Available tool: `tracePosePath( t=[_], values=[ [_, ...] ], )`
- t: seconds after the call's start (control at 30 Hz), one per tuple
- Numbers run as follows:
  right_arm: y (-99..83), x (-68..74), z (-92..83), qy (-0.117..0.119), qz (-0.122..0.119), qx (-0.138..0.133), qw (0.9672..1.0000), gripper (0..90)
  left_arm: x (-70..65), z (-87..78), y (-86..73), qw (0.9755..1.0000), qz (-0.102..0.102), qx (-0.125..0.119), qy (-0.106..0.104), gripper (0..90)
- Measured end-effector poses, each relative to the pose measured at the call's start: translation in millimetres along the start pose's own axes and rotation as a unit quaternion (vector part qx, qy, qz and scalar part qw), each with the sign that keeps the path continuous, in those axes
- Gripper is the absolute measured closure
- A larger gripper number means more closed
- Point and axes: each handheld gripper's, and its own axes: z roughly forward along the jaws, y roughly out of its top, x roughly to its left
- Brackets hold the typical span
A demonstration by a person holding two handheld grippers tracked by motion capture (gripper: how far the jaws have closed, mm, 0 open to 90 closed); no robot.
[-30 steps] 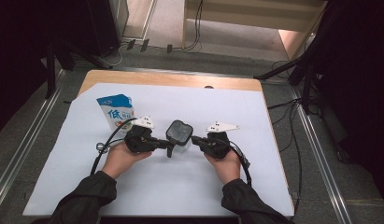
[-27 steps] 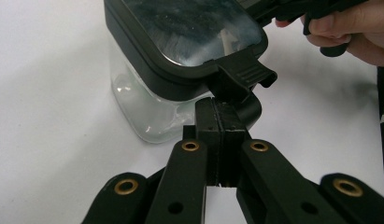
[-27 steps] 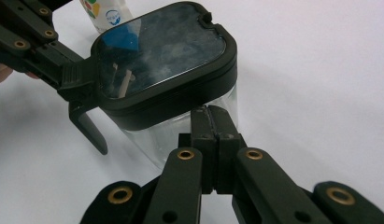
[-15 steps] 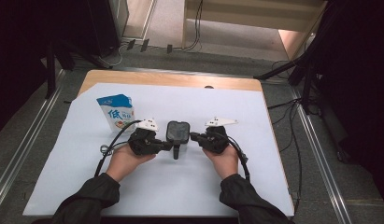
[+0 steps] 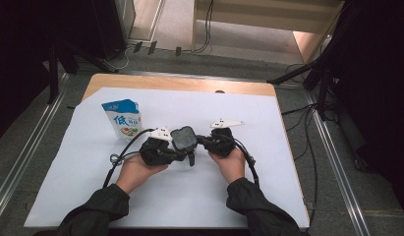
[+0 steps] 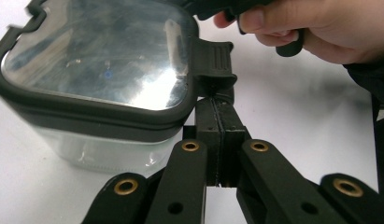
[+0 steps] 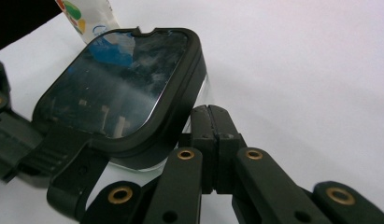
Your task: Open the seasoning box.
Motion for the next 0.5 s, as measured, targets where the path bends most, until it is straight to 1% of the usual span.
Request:
tracePosePath(
  t=[0.03,0.13,0.2,0.23,0.27,0.3,0.33,0.37,0.4,0.47,0.5],
  values=[
    [0.4,-0.7,1.3,0.003,0.004,-0.003,1.0,90.0,0.4,0.1,0.5,1.0,0.0,-0.001,-0.003,90.0],
    [0.6,-2.4,3.1,0.006,0.002,-0.003,1.0,90.0,0.5,-0.7,0.4,1.0,-0.001,-0.004,-0.005,90.0],
    [0.0,-2.3,3.3,0.005,-0.001,-0.001,1.0,90.0,1.2,-3.4,0.5,1.0,0.0,-0.004,-0.006,90.0],
    [0.0,-1.7,1.5,0.002,-0.004,0.002,1.0,90.0,2.2,-7.6,0.3,1.0,0.002,-0.001,-0.008,89.6],
    [0.0,-1.7,1.5,0.002,-0.004,0.002,1.0,90.0,2.2,-7.6,0.3,1.0,0.002,-0.001,-0.008,89.1],
    [1.2,-1.8,-2.3,0.003,-0.003,-0.005,1.0,90.0,3.0,-12.5,-0.1,1.0,0.003,0.003,-0.006,88.1],
    [1.2,-1.8,-2.3,0.003,-0.003,-0.005,1.0,90.0,3.0,-12.5,-0.1,1.0,0.003,0.003,-0.006,86.9],
    [2.1,-0.8,-8.1,0.004,-0.001,-0.009,0.9999,90.0,3.9,-17.9,-1.0,0.9999,0.003,0.006,-0.008,85.5],
    [2.3,0.0,-11.2,0.004,-0.001,-0.01,0.9999,90.0,4.1,-21.0,-1.6,1.0,0.007,0.005,0.0,84.9],
    [2.2,0.9,-14.0,0.007,0.0,-0.014,0.9999,90.0,5.0,-23.9,-2.3,1.0,0.008,0.001,-0.001,81.3],
    [1.6,2.7,-20.0,0.013,0.001,-0.017,0.9998,90.0,6.0,-26.8,-2.9,1.0,0.007,-0.002,-0.001,78.5]
  ],
)
